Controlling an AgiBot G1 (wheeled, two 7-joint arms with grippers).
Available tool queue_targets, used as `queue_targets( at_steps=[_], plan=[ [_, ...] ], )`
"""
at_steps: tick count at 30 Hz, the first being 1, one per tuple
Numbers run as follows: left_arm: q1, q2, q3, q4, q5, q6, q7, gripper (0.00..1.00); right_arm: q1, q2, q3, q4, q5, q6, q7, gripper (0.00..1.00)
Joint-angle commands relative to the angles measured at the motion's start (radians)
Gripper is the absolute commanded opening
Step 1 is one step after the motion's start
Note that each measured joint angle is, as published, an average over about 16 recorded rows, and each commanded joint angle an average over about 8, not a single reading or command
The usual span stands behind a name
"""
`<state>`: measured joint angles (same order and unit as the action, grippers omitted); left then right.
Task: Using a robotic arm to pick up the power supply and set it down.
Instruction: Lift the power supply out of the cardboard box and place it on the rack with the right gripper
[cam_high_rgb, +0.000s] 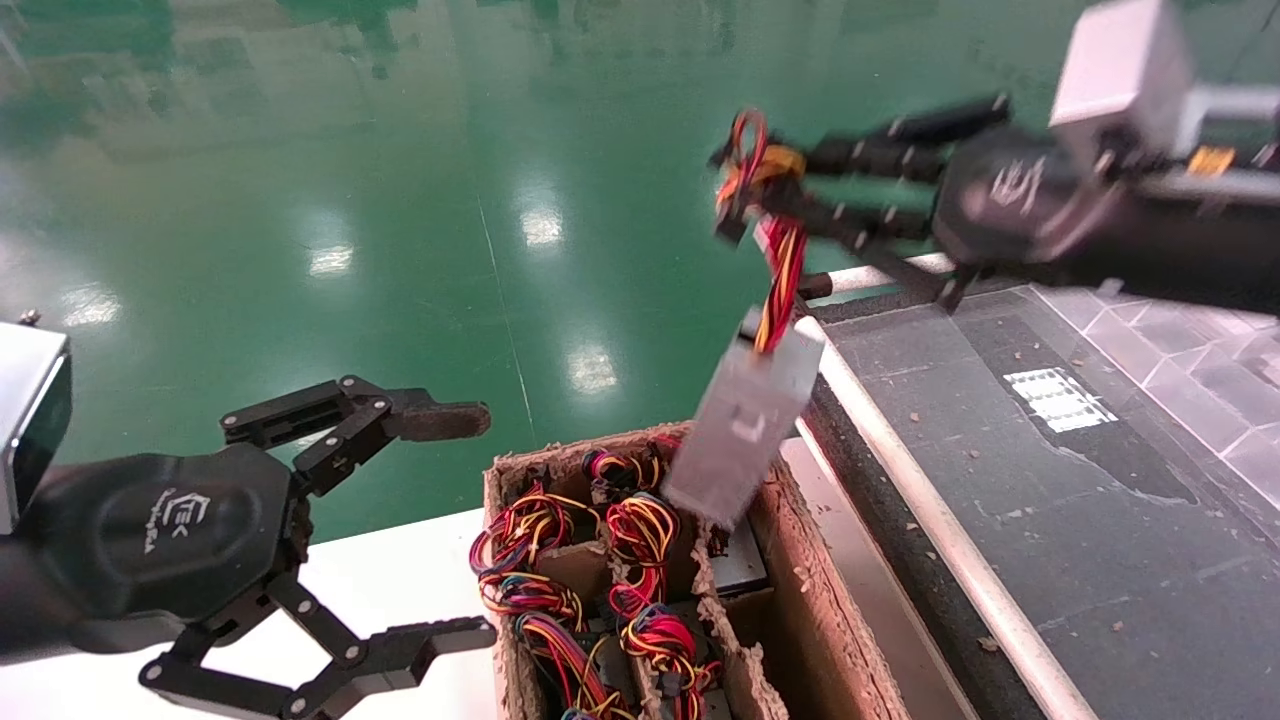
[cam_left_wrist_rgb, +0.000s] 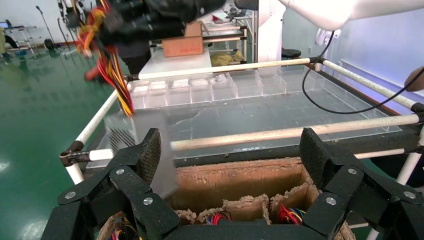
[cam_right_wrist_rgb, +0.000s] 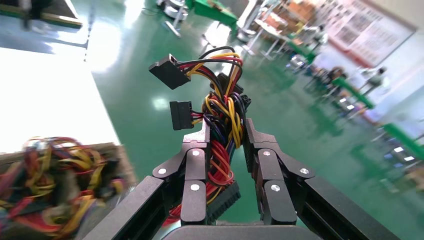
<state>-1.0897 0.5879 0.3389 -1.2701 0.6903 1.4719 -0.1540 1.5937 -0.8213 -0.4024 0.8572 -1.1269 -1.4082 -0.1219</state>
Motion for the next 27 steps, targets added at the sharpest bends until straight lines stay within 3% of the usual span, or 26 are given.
queue_targets(
  at_steps=[1,14,27],
  plan=[
    [0.0,0.0,0.0,0.0,0.0,0.0,0.0,1.0,0.031,0.003,0.003,-0.01,-0.007,-0.001,-0.008,0.0],
    [0.0,0.0,0.0,0.0,0.0,0.0,0.0,1.0,0.244,0.012,-0.038,-0.268,-0.143,-0.023,-0.149,0.0],
    [0.0,0.0,0.0,0.0,0.0,0.0,0.0,1.0,0.335,0.121,-0.089,-0.418,-0.248,-0.112,-0.198,0.0]
  ],
)
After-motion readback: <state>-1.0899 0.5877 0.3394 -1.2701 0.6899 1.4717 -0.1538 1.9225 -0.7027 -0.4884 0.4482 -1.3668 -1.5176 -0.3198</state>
